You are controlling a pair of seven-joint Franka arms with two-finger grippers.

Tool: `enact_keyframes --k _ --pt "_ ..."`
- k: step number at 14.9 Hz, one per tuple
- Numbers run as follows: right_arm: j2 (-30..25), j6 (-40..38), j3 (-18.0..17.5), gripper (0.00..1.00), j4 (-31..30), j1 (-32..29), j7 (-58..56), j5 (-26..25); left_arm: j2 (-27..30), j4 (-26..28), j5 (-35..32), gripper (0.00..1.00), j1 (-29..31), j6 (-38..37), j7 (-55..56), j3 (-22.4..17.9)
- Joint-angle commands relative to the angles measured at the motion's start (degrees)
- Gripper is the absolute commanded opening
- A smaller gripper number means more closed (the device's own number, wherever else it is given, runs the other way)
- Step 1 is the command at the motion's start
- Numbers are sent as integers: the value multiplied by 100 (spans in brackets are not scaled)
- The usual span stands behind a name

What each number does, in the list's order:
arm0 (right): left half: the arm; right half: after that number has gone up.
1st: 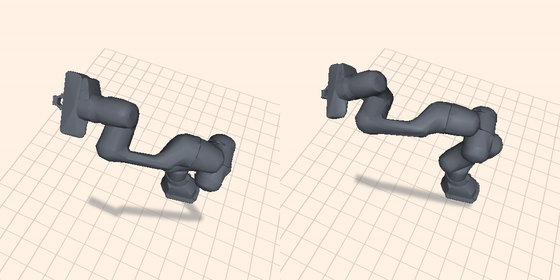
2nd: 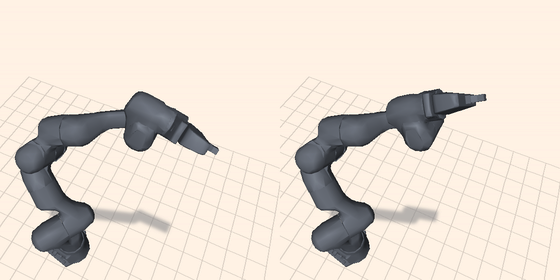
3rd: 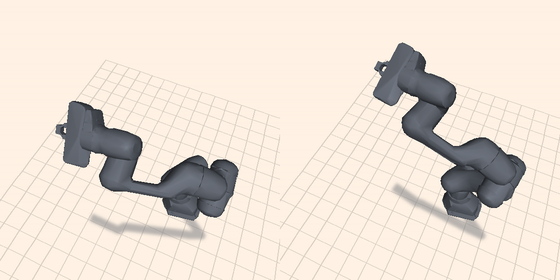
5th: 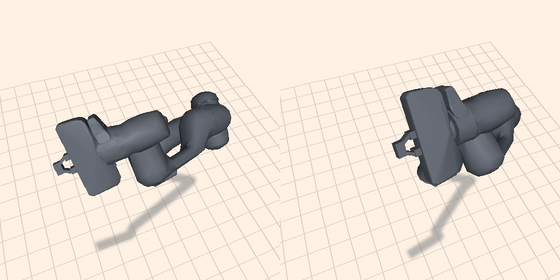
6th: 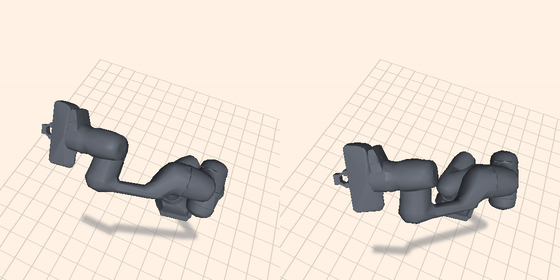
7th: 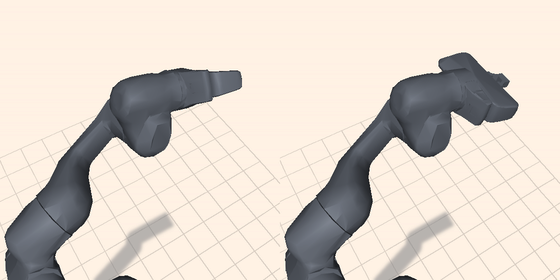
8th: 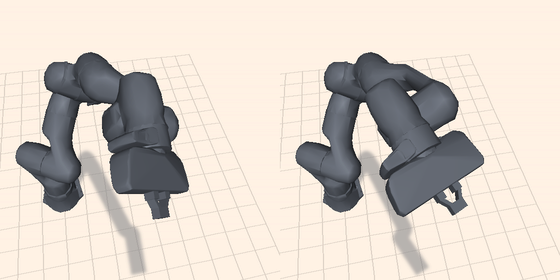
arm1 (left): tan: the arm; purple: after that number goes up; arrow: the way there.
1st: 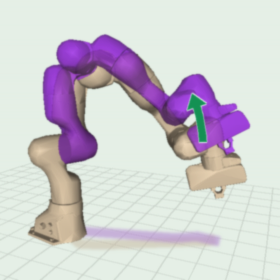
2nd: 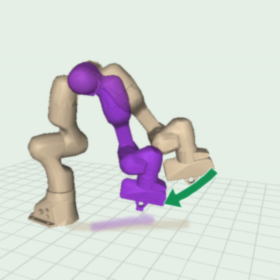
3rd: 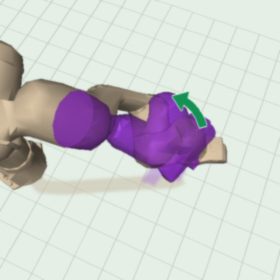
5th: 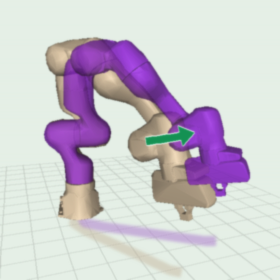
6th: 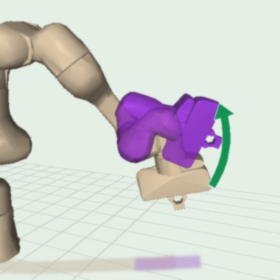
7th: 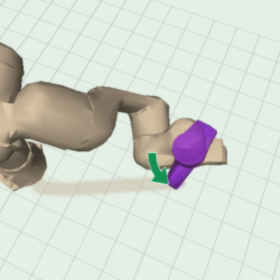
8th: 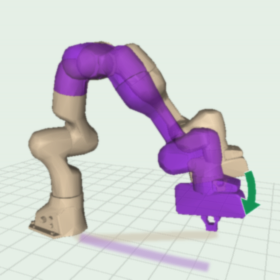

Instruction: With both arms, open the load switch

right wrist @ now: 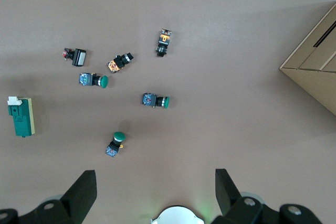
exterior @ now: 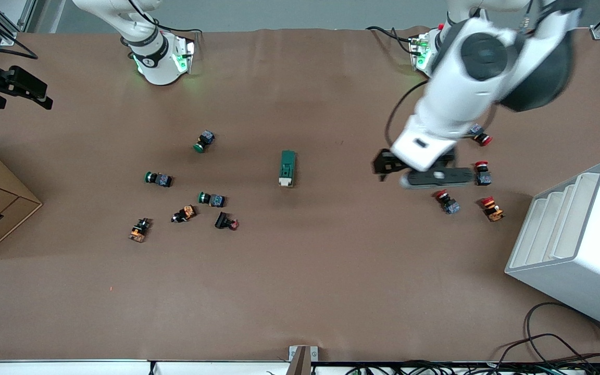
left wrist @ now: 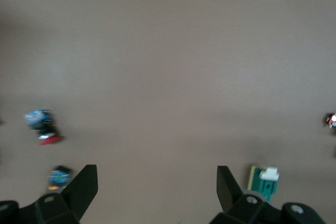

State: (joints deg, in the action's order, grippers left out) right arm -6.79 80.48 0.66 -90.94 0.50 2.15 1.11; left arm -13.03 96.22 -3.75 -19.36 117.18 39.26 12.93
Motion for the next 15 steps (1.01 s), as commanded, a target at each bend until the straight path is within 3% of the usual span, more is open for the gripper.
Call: enact_keyframes --k 1,8,10,15 --pt "-42 12 -48 100 -2 -94 57 47 -268 432 -510 100 -557 874 1114 -36" --pt "-7 3 -48 100 59 -94 84 -6 -1639 459 -2881 97 -1946 2202 4533 -36" --pt "19 47 -48 100 68 -120 84 -23 -1921 442 -3900 97 -2193 2318 5316 -27" --pt "546 230 -39 100 165 -251 84 -32 -2309 520 -5475 97 -2870 2327 7242 -27"
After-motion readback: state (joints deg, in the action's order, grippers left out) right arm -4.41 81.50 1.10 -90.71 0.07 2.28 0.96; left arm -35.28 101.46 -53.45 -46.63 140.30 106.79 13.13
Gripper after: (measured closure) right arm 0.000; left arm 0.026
